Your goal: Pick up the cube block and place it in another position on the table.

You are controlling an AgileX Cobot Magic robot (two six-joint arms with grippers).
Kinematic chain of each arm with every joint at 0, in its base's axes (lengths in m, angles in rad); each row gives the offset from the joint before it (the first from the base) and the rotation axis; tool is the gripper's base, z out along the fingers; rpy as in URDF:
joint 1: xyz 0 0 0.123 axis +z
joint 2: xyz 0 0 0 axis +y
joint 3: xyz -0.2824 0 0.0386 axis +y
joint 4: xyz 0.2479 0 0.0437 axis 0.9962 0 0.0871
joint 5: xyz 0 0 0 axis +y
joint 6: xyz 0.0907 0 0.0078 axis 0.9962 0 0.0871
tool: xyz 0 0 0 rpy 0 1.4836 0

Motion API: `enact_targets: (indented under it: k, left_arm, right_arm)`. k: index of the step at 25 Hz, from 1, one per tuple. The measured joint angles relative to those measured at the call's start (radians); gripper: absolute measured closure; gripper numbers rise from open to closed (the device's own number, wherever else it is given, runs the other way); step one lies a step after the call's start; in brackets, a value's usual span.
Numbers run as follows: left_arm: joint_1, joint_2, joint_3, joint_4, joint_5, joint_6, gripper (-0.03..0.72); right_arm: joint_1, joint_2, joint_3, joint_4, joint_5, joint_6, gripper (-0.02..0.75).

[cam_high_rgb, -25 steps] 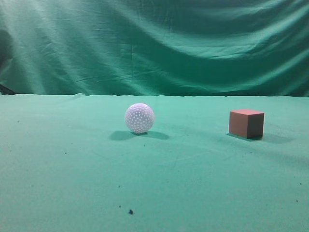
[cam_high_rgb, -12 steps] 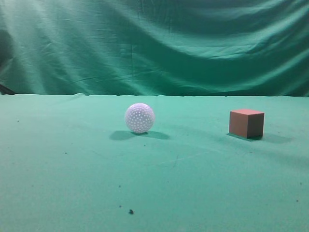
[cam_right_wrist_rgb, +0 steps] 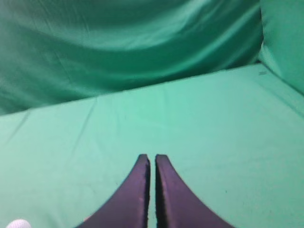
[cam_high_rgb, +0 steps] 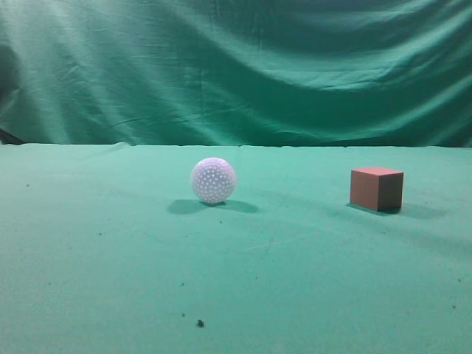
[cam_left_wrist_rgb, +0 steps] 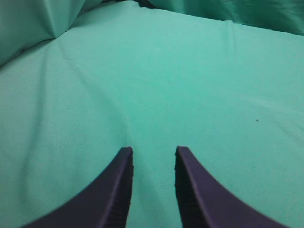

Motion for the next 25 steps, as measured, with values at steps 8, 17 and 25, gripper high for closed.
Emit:
enact_targets:
  k: [8, 17, 25]
  left_arm:
    - [0.000, 0.000, 0.000, 0.000, 0.000, 0.000, 0.453]
    - [0.000, 0.000, 0.000, 0.000, 0.000, 0.000, 0.453]
    - [0.000, 0.000, 0.000, 0.000, 0.000, 0.000, 0.453]
  right_arm:
    - [0.030, 0.239, -0.038, -0.012, 0.029, -0.092, 0.738]
    - [0.416, 0.656, -0.337, -0.157, 0.366, -0.165, 0.738]
    - [0.566, 1.051, -0.502, -0.356, 0.421, -0.044, 0.691]
